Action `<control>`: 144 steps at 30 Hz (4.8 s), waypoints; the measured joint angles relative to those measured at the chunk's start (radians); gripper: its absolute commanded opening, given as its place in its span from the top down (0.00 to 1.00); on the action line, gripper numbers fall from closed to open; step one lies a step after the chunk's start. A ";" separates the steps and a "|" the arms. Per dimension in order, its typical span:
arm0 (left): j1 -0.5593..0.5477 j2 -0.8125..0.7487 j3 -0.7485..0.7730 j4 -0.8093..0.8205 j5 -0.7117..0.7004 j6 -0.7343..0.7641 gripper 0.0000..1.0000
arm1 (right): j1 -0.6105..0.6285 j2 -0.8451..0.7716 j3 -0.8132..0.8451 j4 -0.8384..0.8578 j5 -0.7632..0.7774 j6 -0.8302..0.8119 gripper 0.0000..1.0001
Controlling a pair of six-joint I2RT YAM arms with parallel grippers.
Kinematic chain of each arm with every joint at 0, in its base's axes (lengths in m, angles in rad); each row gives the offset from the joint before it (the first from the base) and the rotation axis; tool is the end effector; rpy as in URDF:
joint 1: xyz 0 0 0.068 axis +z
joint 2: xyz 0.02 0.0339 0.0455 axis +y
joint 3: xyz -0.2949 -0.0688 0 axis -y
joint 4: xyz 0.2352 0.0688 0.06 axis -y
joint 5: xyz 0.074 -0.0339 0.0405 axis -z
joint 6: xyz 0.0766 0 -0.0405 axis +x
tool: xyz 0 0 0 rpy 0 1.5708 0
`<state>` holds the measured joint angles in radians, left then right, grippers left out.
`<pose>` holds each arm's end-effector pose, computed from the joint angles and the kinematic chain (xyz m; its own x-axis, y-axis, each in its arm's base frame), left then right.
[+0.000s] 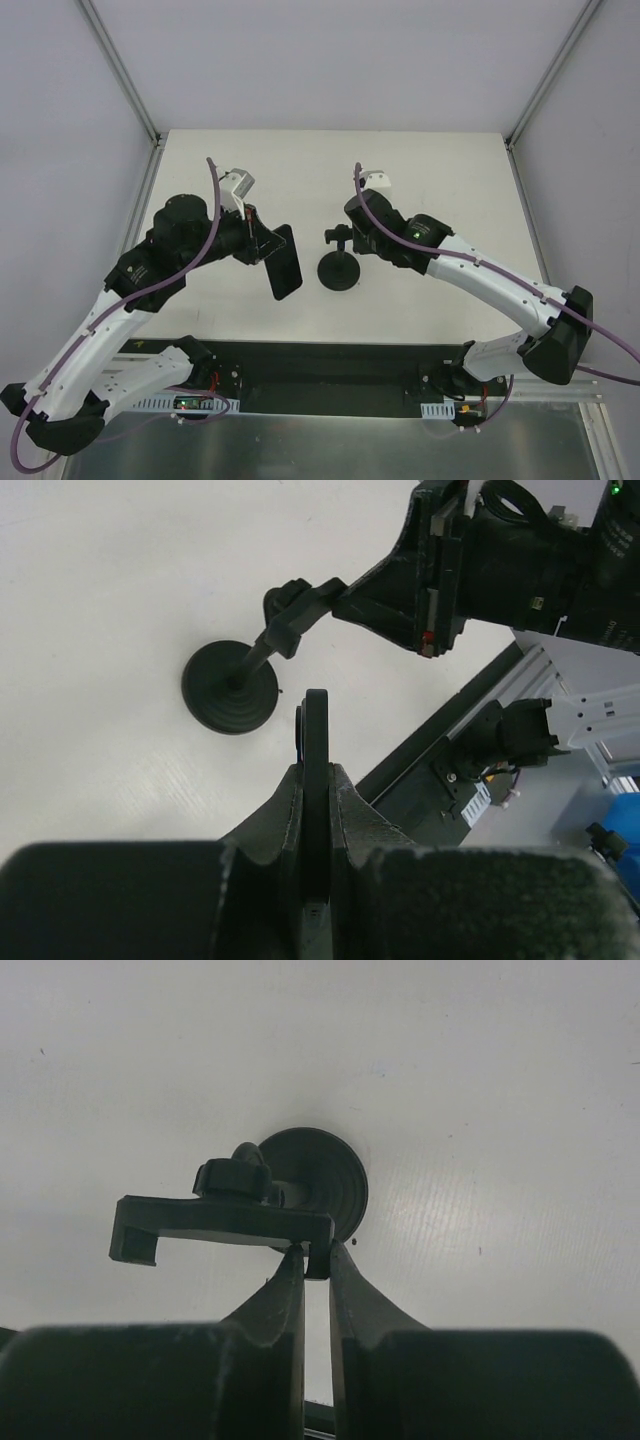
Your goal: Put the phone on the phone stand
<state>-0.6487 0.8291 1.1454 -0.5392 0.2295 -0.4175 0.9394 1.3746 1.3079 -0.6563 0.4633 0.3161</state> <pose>0.1254 -0.1169 0.4283 -0.4713 -0.1382 -0.8711 0.6280 0.6410 -0.4414 0.2095 0.2285 0.3526 -0.5342 -0.2594 -0.8046 -0.3769 0.9250 -0.0479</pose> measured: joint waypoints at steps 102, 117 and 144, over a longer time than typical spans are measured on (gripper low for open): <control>-0.206 0.366 -0.080 0.475 -0.341 0.239 1.00 | 0.070 -0.107 -0.282 0.512 0.078 -0.238 1.00; -0.222 0.354 -0.082 0.452 -0.359 0.126 1.00 | 0.335 0.025 -0.163 0.347 0.616 -0.159 1.00; 0.132 0.304 -0.210 0.607 0.003 0.256 1.00 | -0.129 -0.373 -0.544 0.720 -0.183 -0.426 0.19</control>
<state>-0.5171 1.1328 0.9356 0.0681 0.2325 -0.1612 0.8101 1.0019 0.7643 0.0635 0.2798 -0.1104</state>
